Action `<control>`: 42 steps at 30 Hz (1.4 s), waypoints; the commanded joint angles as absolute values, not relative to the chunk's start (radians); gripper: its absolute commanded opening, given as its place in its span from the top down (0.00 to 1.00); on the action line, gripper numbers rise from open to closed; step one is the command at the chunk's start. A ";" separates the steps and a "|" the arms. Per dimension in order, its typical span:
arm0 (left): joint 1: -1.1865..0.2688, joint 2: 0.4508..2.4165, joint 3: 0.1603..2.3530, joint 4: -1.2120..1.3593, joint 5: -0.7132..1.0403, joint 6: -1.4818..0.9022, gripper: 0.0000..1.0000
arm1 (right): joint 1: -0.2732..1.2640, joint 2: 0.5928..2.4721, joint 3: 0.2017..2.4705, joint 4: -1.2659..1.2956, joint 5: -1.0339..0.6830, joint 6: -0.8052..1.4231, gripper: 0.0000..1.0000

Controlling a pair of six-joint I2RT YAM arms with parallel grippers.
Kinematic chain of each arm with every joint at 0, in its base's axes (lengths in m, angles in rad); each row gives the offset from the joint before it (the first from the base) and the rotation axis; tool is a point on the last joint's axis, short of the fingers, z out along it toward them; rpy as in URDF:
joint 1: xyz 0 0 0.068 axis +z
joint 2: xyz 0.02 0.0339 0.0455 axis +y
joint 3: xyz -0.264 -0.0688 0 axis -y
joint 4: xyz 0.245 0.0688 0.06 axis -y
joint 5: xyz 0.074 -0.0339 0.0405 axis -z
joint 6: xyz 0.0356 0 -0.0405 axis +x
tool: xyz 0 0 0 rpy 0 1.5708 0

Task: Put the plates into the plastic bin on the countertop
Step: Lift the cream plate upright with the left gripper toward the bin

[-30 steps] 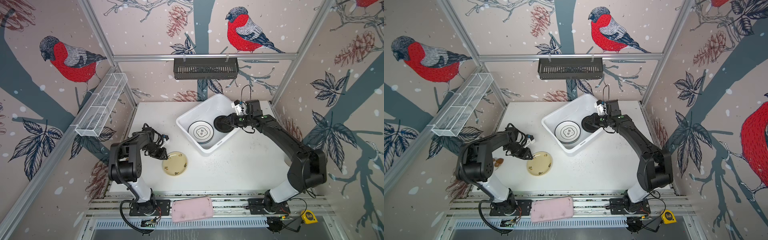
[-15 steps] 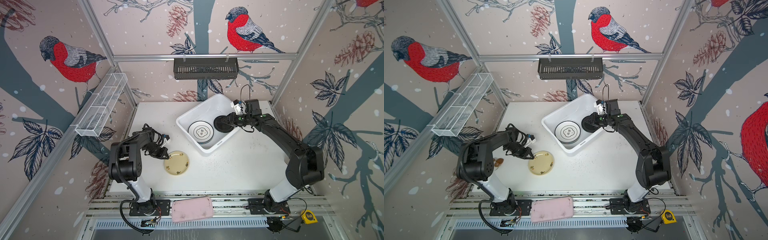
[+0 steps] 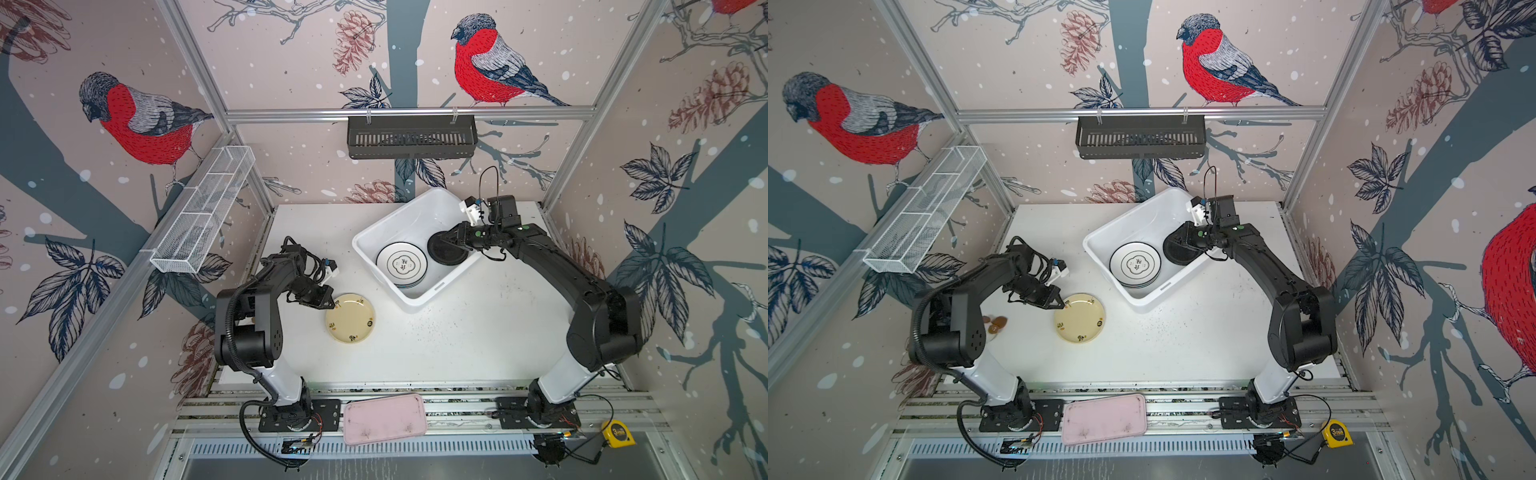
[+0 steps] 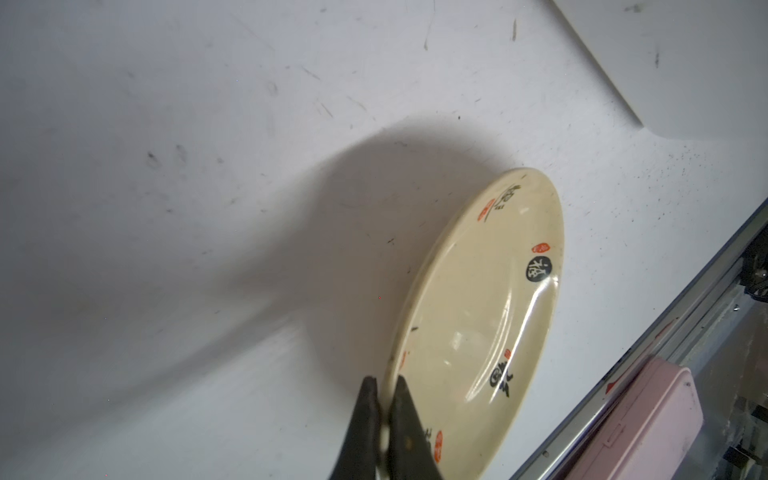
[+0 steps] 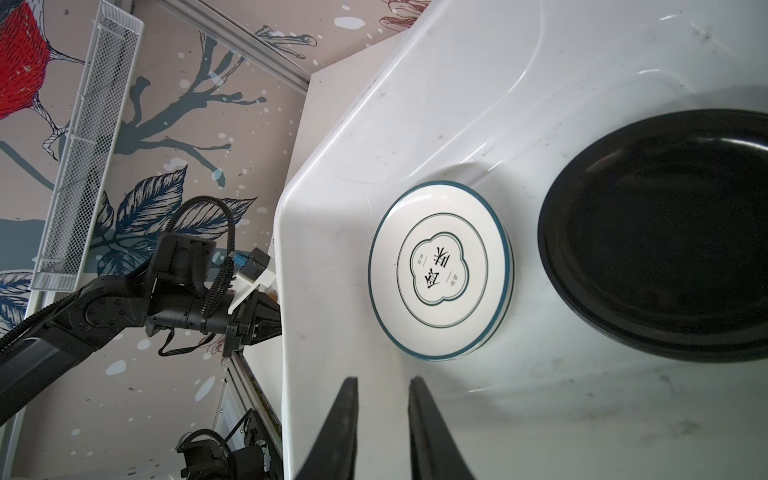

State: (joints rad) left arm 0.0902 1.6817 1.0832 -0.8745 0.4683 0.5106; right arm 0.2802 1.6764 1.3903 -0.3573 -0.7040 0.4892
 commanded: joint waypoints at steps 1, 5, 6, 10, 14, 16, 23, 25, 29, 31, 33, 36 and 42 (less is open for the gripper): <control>0.097 1.657 1.133 -0.963 0.444 0.561 1.00 | 0.279 1.691 1.411 -0.333 -0.727 0.463 0.76; 0.100 1.640 1.201 -1.052 0.426 0.614 1.00 | 0.276 1.718 1.442 -0.341 -0.734 0.456 0.76; 0.100 1.637 1.221 -1.075 0.419 0.628 1.00 | 0.276 1.728 1.451 -0.342 -0.736 0.453 0.76; 0.100 1.616 1.282 -1.132 0.390 0.664 1.00 | 0.276 1.765 1.488 -0.350 -0.744 0.447 0.76; 0.101 1.599 1.345 -1.183 0.377 0.685 1.00 | 0.276 1.809 1.536 -0.361 -0.751 0.440 0.76; 0.101 1.596 1.372 -1.201 0.372 0.690 1.00 | 0.276 1.832 1.564 -0.371 -0.754 0.436 0.76; 0.101 1.597 1.481 -1.272 0.381 0.713 1.00 | 0.278 1.907 1.642 -0.404 -0.750 0.420 0.76; 0.100 1.594 1.516 -1.286 0.390 0.714 1.00 | 0.278 1.920 1.658 -0.409 -0.745 0.417 0.76; 0.100 1.604 1.596 -1.316 0.420 0.701 1.00 | 0.274 1.949 1.701 -0.434 -0.736 0.407 0.76; 0.100 1.614 1.639 -1.330 0.444 0.691 1.00 | 0.275 1.958 1.723 -0.449 -0.734 0.402 0.76; 0.099 1.627 1.681 -1.343 0.471 0.690 1.00 | 0.274 1.966 1.745 -0.466 -0.730 0.395 0.76; 0.096 1.658 1.761 -1.357 0.504 0.669 1.00 | 0.272 1.967 1.765 -0.485 -0.722 0.387 0.76; 0.061 1.755 1.976 -1.377 0.580 0.592 1.00 | 0.257 1.944 1.770 -0.503 -0.714 0.383 0.76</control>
State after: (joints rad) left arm 0.0807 1.7279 1.9049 -1.3308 0.5003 0.6350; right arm 0.2604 1.9625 1.7649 -0.4892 -0.7265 0.3977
